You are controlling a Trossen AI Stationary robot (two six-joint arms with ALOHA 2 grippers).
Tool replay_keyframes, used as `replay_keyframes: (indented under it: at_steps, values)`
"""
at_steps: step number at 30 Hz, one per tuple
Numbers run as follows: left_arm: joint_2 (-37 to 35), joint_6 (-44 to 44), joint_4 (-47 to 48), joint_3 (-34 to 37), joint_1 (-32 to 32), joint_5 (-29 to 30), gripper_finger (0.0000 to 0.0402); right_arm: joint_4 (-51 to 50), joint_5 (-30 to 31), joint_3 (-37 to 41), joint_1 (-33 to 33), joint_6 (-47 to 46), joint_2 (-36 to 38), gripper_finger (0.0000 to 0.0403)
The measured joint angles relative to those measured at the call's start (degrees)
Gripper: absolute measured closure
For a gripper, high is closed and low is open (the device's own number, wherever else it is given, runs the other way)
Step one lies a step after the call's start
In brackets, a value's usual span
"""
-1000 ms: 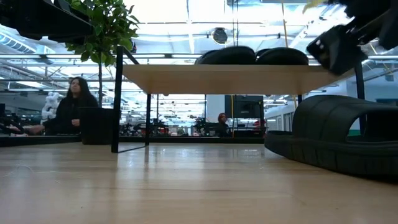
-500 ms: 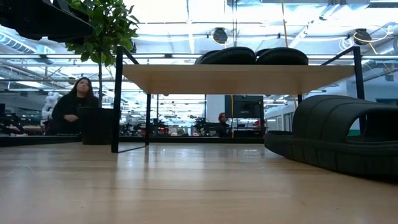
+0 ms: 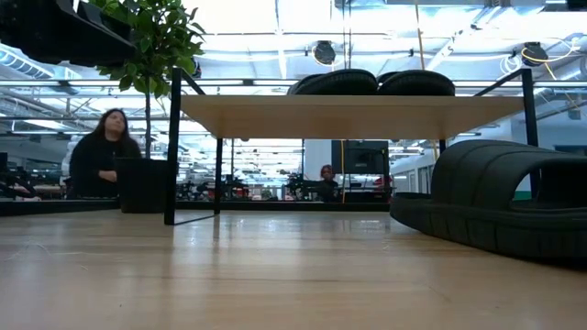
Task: Pick and place slides into the shelf
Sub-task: Put the black slide under the shelf
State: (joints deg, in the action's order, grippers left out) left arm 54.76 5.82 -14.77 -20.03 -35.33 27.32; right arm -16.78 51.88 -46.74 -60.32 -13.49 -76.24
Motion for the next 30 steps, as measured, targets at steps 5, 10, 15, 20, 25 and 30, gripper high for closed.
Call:
replay_keyframes:
  at_steps: [5,10,15,20,25,30]
  values:
    - [0.0,0.5,0.0,0.0,0.0,0.2,0.0385,16.2,-3.9,4.2,2.3,6.6,-0.9,0.0245]
    - [0.0,0.3,0.0,0.0,0.0,0.2,0.0385,22.5,-3.7,6.6,6.3,6.7,-1.8,0.0246]
    - [0.0,0.1,0.0,0.0,0.0,0.2,0.0385,20.8,2.7,6.2,5.3,10.2,-5.6,0.0246]
    - [0.0,0.1,0.0,0.0,0.0,0.2,0.0385,18.4,3.6,2.0,4.5,10.9,-8.9,0.0225]
    - [0.0,0.5,0.0,0.0,0.0,0.2,0.0385,0.9,3.7,-3.9,4.3,-4.5,-12.8,0.0184]
    - [0.0,0.5,-0.1,0.0,0.0,0.2,0.0385,-16.3,0.1,-11.0,4.3,-19.8,-20.2,0.0159]
